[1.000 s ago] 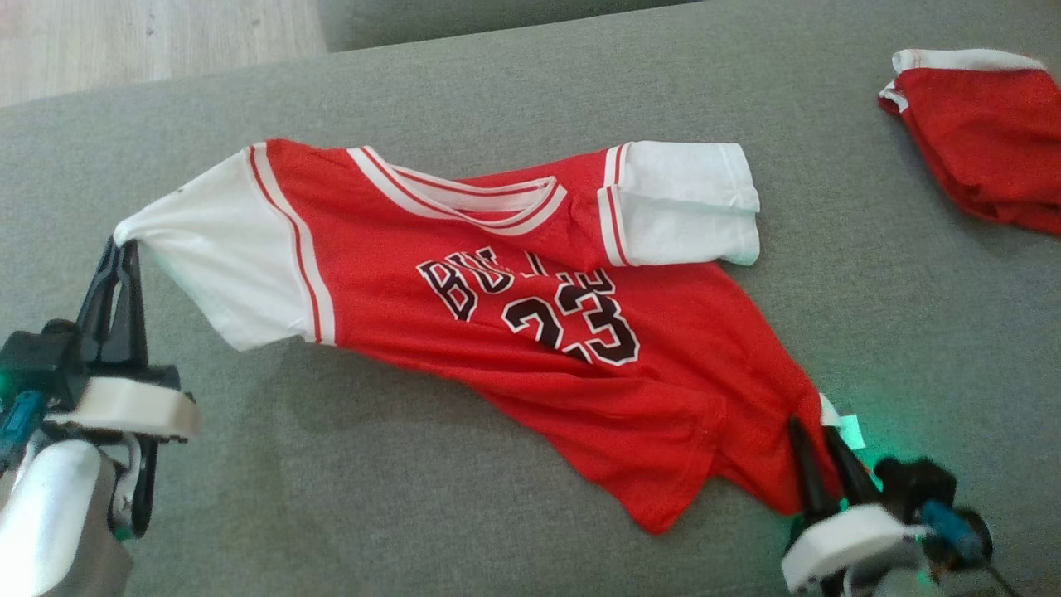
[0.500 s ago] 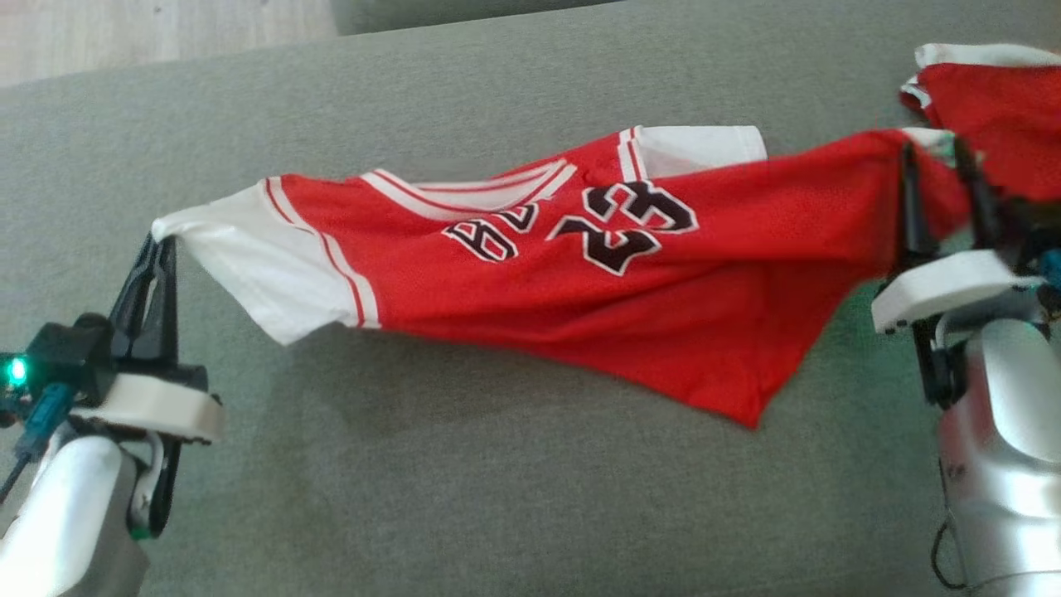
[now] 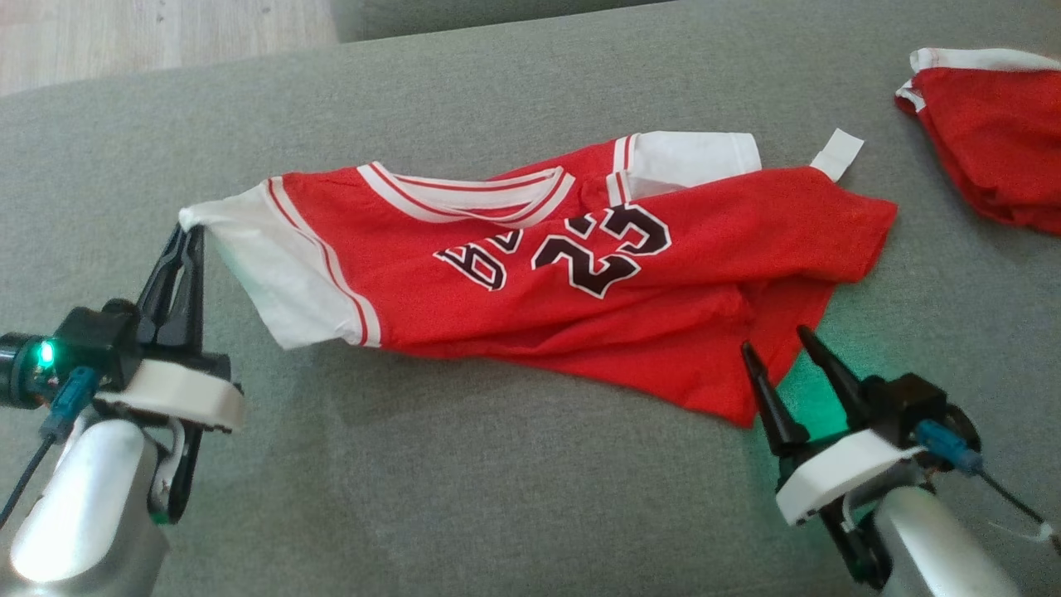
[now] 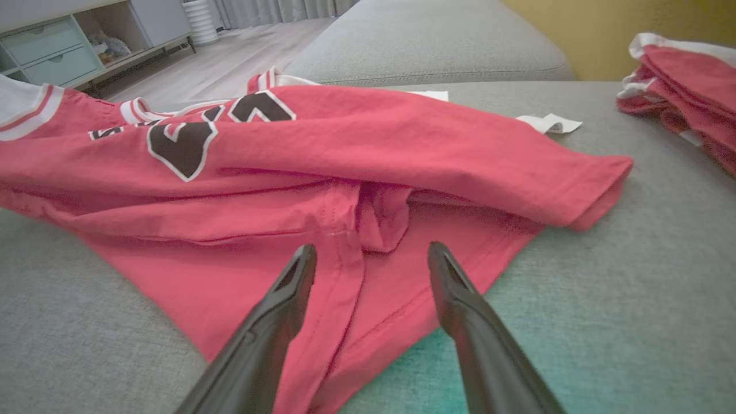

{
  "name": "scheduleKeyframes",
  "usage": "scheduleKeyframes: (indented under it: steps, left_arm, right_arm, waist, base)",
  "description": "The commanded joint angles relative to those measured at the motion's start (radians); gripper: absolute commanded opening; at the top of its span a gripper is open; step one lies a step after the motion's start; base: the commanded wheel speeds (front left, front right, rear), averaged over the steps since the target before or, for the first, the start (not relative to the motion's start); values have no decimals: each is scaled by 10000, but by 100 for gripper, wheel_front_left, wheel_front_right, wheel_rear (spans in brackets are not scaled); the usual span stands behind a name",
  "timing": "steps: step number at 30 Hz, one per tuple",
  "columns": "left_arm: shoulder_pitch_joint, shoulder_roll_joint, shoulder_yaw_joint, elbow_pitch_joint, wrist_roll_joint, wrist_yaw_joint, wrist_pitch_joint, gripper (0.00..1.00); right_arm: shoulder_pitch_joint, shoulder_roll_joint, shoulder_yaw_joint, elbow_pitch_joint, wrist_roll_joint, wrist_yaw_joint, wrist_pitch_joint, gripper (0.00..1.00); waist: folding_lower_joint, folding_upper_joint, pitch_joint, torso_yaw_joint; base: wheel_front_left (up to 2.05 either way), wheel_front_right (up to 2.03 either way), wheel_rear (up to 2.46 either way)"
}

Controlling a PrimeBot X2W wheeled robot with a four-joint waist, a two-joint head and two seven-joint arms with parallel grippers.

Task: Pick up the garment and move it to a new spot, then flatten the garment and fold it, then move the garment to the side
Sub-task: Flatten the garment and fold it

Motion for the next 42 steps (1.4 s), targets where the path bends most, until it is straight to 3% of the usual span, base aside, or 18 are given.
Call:
scheduleKeyframes:
  steps: [1,12,20,27,31,35,37,40,41,42]
  left_arm:
    - [-465,368,409,-236,38,-41,-98,0]
    - [-550,404,278,-174,-15,-78,-120,0]
    - [-661,448,190,-164,-48,-127,-114,0]
    - [-666,475,140,-194,-91,-105,-108,0]
    - [-655,493,114,-199,-113,-98,-86,0]
    - [-629,524,76,-205,-144,-98,-51,0]
    - [-608,544,56,-209,-155,-95,-37,0]
    - [-577,572,33,-215,-171,-80,-19,0]
    - [-569,581,27,-211,-178,-76,-19,0]
    - [-560,590,22,-202,-184,-75,-22,0]
  right_arm:
    - [-364,-216,180,-332,95,65,-135,100]
    - [-1322,-584,1439,609,224,65,-136,99]
    - [-1518,-588,1629,1094,188,65,-137,70]
    - [-1560,-511,1529,1185,75,65,-137,55]
    - [-1563,-460,1491,1219,42,65,-137,67]
    - [-1597,-405,1446,1241,20,65,-137,71]
    - [-1605,-373,1446,1228,-4,65,-137,62]
    - [-1597,-365,1483,1122,-61,65,-137,25]
    - [-1588,-368,1479,1067,-92,65,-137,0]
    - [-1573,-366,1476,1032,-108,65,-137,0]
  waist:
    - [0,0,-14,-13]
    - [0,0,78,111]
    - [0,0,144,298]
    - [0,0,199,399]
    - [0,0,206,421]
    - [0,0,193,422]
    - [0,0,179,417]
    - [0,0,158,399]
    - [0,0,151,388]
    - [0,0,138,374]
  base:
    - [0,0,0]
    - [0,0,0]
    - [0,0,0]
    - [0,0,0]
    - [0,0,0]
    - [0,0,0]
    - [0,0,0]
    - [0,0,0]
    - [0,0,0]
    - [0,0,0]
